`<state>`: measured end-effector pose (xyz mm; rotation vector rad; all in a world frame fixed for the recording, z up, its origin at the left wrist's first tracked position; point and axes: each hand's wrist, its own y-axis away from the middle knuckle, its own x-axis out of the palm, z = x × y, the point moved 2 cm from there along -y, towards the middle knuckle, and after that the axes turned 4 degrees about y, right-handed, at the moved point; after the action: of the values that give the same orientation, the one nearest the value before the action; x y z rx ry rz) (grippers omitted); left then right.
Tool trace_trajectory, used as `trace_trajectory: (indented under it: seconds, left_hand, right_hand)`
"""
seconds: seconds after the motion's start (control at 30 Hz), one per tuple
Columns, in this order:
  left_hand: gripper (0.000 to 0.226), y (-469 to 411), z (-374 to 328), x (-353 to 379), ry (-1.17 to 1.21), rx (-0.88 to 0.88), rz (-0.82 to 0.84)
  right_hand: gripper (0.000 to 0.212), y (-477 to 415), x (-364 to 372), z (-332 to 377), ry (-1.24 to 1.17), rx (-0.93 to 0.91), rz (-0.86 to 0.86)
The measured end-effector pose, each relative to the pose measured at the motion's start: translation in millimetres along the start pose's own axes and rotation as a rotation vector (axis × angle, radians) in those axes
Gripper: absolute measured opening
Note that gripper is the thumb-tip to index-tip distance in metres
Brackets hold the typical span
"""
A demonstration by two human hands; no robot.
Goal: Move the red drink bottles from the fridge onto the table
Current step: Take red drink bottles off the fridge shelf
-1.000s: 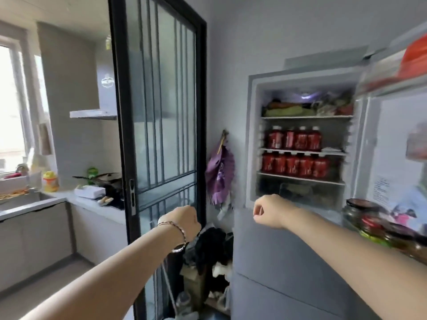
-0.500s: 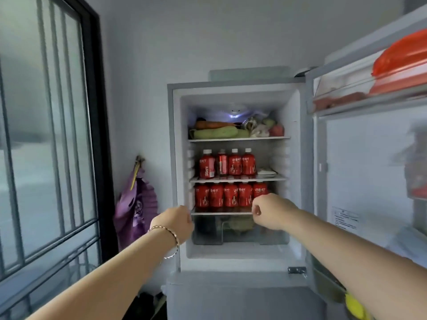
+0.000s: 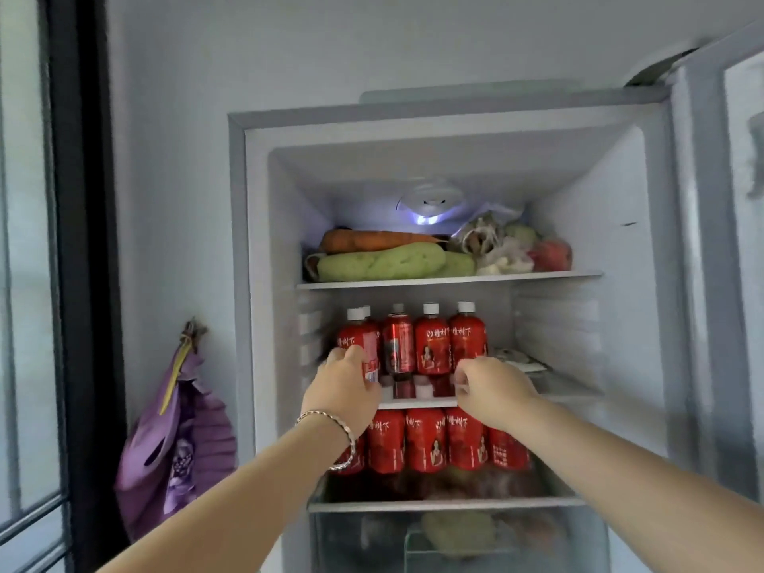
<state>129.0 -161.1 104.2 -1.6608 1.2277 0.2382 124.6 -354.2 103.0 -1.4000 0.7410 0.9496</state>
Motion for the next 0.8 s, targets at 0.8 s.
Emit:
trace_trajectory:
  seconds: [0.8]
  left_hand:
    - [0.071, -140, 49, 92, 0.025, -0.204, -0.151]
  right_hand:
    - [0.068, -231, 56, -37, 0.041, 0.431, -0.129]
